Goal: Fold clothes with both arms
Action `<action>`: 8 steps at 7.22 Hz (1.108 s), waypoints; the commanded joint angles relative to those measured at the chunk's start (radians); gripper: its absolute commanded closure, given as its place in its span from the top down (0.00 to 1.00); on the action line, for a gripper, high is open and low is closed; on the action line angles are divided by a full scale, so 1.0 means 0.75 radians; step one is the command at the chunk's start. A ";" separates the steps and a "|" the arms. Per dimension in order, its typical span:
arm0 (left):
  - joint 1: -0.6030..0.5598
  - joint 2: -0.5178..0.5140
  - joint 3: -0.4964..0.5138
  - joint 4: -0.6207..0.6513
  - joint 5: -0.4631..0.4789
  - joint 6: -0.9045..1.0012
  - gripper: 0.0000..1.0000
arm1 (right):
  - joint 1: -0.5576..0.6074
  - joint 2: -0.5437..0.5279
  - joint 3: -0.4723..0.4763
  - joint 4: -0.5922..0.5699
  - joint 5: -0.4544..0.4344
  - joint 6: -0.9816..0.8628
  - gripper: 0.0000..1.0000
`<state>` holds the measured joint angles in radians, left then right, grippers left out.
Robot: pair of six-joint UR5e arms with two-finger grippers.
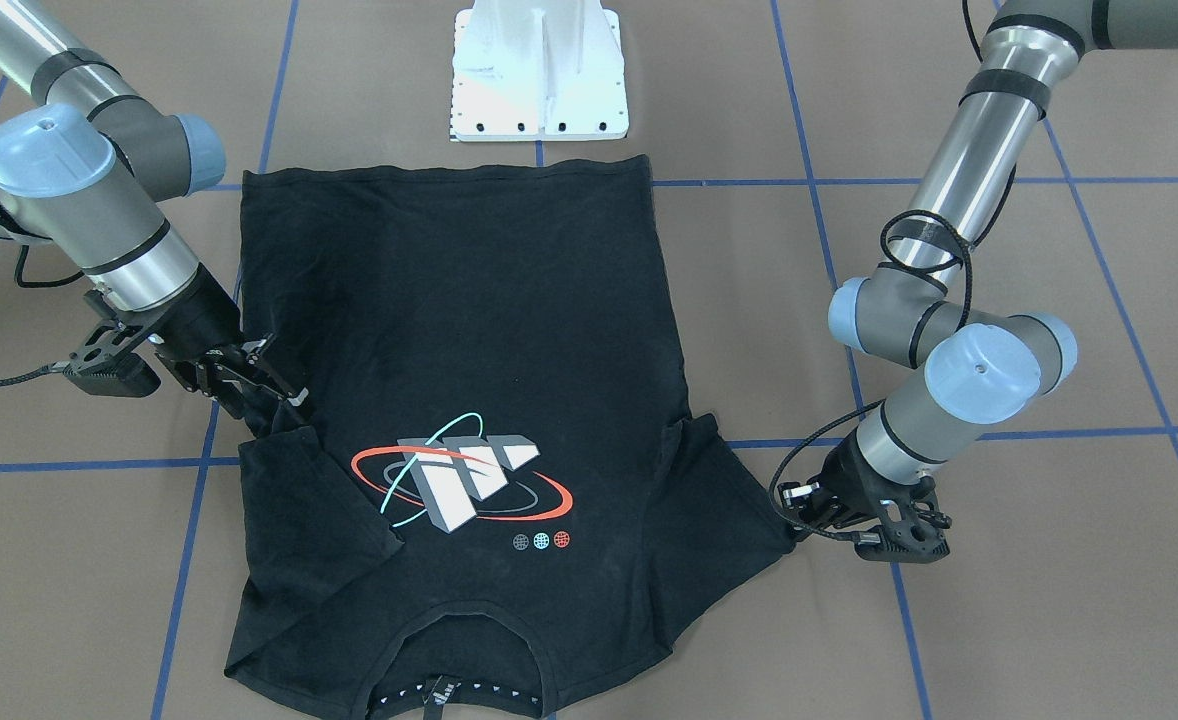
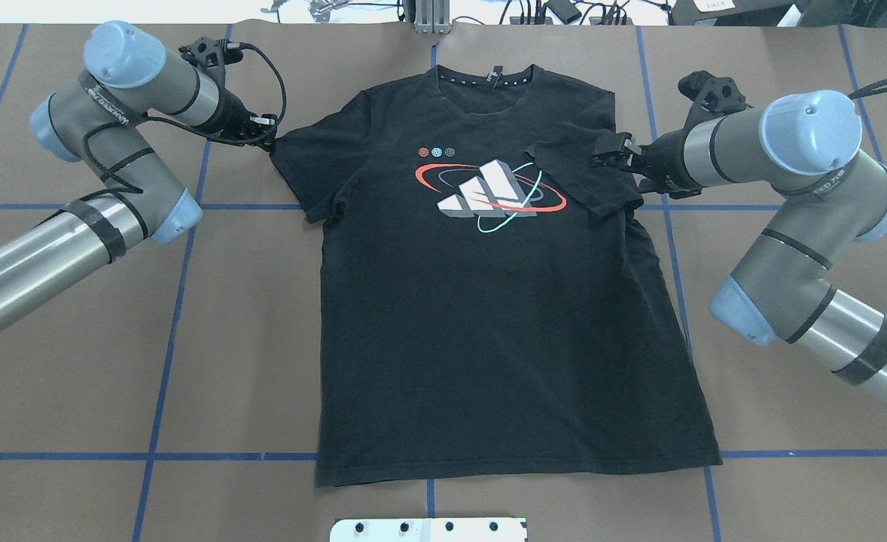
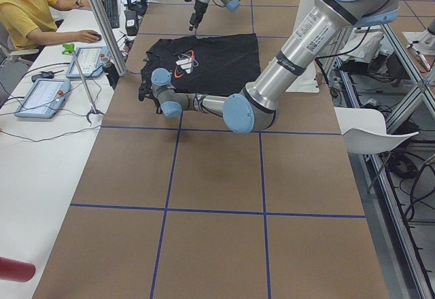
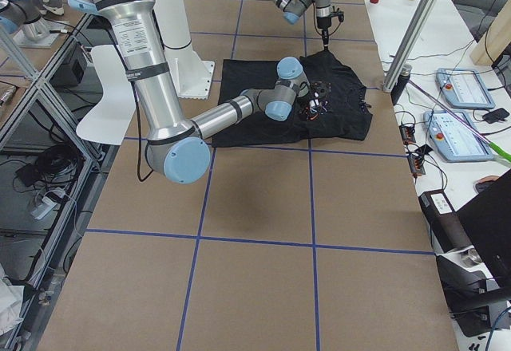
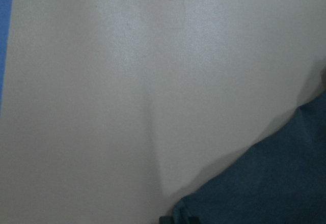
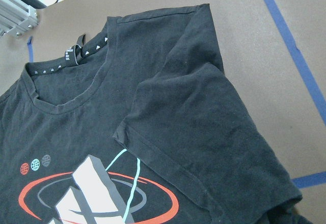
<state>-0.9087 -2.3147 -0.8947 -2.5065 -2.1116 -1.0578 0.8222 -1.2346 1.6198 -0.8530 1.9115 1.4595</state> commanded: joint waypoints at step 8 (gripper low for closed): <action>0.138 -0.268 -0.143 0.203 0.017 -0.528 0.00 | 0.006 -0.027 0.017 -0.002 0.008 -0.009 1.00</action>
<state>-0.8207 -2.4670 -1.0573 -2.3537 -2.1214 -1.4270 0.8268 -1.2515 1.6337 -0.8544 1.9189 1.4528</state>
